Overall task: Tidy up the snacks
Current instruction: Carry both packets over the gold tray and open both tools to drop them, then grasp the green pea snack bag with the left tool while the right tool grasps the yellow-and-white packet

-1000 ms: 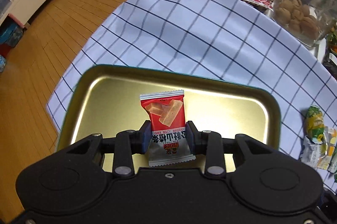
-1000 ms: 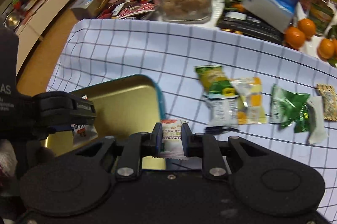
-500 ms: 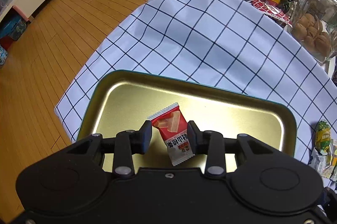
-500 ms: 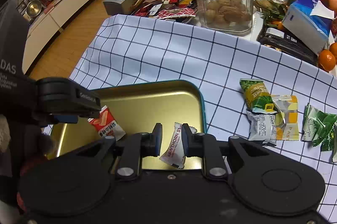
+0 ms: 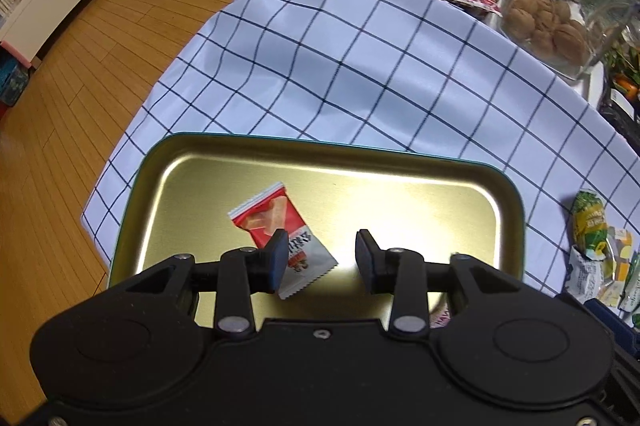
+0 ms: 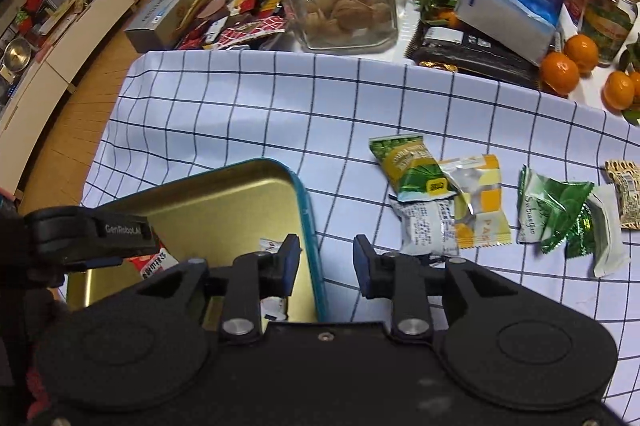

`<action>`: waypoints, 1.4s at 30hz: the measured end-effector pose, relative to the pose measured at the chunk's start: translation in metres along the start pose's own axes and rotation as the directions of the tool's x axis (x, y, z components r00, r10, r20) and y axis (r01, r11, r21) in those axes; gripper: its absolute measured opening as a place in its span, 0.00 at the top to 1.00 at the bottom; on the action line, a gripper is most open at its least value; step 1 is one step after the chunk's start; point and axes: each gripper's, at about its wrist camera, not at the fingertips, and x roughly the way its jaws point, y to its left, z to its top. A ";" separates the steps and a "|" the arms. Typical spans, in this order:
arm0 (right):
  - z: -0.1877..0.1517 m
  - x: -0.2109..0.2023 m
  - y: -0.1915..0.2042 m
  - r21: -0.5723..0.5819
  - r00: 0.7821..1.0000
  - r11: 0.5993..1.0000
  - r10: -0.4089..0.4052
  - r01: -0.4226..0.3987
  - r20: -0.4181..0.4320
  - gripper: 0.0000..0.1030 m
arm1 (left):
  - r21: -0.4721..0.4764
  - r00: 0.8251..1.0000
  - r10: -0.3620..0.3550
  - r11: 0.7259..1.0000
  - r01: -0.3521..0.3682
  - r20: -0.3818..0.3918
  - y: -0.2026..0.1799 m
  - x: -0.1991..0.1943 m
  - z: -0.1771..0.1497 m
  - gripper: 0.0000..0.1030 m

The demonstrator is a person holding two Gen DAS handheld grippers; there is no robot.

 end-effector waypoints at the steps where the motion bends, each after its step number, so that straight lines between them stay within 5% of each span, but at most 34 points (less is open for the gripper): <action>1: 0.000 0.000 -0.002 0.000 1.000 1.000 -0.003 0.003 -0.003 0.68 | 0.006 1.000 -0.005 1.000 0.005 -0.001 -0.003 -0.001 -0.001 0.55; 12: -0.001 -0.007 -0.039 0.085 0.999 0.996 -0.025 0.027 -0.025 0.67 | 0.111 0.998 -0.057 0.992 0.056 0.006 -0.043 -0.011 -0.014 0.55; 24: -0.012 -0.026 -0.111 0.175 0.990 0.974 -0.140 0.143 -0.029 0.66 | 0.217 0.986 -0.164 0.963 0.162 -0.009 -0.099 -0.032 -0.030 0.55; 33: -0.020 -0.043 -0.186 0.326 0.976 0.921 -0.217 0.213 -0.024 0.65 | 0.231 0.981 -0.196 0.954 0.191 -0.002 -0.138 -0.037 -0.038 0.55; 42: -0.010 -0.052 -0.239 0.533 0.971 0.825 -0.238 0.188 0.025 0.64 | 0.200 0.966 -0.258 0.945 0.258 -0.029 -0.158 -0.019 -0.038 0.55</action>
